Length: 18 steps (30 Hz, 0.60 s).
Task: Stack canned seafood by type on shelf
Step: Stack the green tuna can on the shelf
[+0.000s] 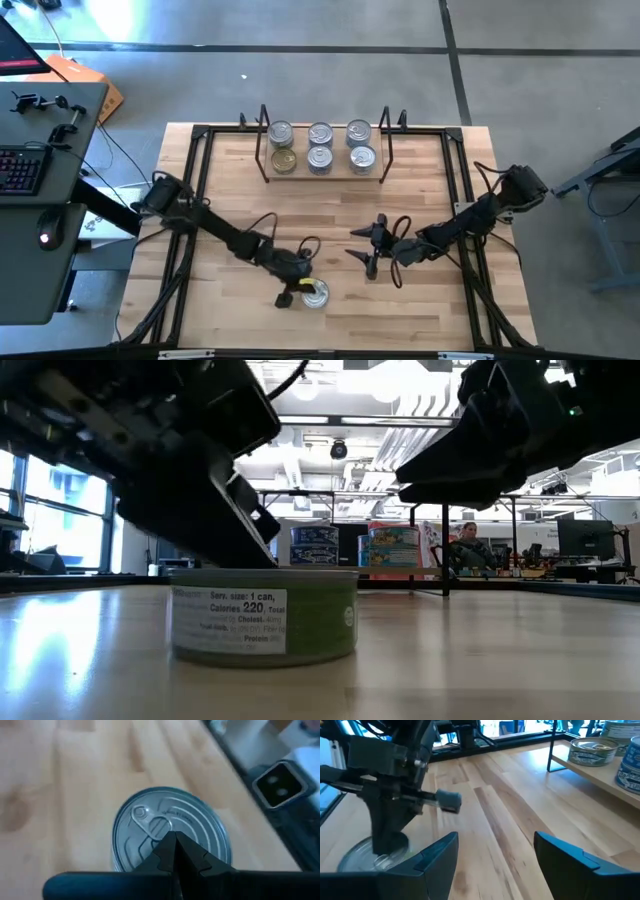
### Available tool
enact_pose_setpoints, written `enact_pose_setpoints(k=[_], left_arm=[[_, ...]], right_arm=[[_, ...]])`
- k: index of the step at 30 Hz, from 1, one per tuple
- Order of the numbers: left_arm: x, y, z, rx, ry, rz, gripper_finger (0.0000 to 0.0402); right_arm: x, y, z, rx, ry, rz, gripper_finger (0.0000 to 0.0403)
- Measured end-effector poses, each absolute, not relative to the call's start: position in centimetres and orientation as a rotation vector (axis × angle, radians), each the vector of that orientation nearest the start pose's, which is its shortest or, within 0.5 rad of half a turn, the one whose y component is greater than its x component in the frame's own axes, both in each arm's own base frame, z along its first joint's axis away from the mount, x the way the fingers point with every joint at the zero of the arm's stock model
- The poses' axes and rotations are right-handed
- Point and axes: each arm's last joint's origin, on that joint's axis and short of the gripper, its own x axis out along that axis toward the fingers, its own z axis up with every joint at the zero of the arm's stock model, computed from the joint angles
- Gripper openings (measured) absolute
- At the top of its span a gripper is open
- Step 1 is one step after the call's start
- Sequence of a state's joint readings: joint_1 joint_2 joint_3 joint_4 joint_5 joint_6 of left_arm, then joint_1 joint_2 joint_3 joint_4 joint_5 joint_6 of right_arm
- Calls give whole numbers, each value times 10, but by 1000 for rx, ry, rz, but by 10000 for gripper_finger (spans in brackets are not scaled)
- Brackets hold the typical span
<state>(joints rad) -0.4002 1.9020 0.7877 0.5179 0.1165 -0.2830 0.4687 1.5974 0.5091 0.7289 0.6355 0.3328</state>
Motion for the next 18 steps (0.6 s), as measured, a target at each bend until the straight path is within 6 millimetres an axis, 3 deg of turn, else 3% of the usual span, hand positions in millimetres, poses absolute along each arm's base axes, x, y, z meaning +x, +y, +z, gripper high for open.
enact_pose_setpoints(k=[5,9,13,18], left_arm=[[313,-124,118,-92,839,-240,0],[293,-129,149,177,837,-73,0],[273,-135,186,247,749,60,0],[267,-142,190,226,729,56,14]], right_arm=[[257,109,145,136,287,-218,252],[257,108,143,125,302,-223,252],[257,106,142,126,311,-238,252],[258,104,142,120,315,-246,252]])
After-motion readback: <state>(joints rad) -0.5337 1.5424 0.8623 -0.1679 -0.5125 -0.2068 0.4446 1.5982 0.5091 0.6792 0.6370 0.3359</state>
